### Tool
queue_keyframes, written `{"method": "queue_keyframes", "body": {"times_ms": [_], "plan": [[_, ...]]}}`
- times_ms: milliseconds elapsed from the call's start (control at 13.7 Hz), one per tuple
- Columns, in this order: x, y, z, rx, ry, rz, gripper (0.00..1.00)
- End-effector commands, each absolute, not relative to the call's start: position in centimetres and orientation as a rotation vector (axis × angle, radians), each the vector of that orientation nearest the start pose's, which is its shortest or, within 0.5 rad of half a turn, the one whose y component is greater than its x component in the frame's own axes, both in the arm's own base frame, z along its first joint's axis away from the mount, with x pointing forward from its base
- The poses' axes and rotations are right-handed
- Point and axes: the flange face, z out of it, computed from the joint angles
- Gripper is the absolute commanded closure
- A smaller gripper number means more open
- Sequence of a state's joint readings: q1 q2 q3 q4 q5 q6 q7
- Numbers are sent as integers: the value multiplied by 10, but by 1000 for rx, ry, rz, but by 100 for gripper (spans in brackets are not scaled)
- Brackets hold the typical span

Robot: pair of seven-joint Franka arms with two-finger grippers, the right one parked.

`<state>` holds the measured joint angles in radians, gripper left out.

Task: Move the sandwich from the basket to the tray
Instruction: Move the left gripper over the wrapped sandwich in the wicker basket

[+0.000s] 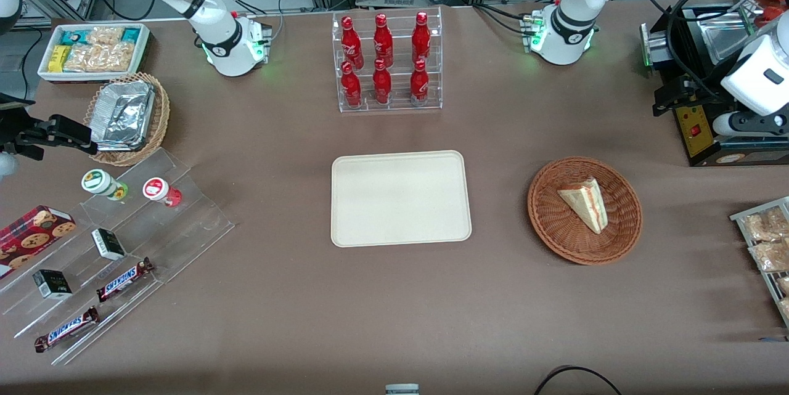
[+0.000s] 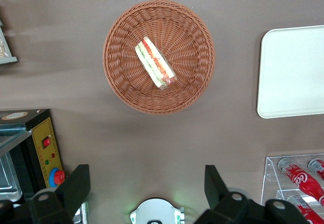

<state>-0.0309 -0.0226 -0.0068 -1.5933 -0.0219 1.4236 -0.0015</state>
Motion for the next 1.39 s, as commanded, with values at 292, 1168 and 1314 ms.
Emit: {"method": "queue_keyframes", "body": {"times_ms": [292, 1168, 1314], "plan": [[550, -28, 600, -3149, 66, 185, 0], [551, -28, 443, -3145, -116, 79, 0], [546, -31, 411, -3143, -229, 17, 0]]}}
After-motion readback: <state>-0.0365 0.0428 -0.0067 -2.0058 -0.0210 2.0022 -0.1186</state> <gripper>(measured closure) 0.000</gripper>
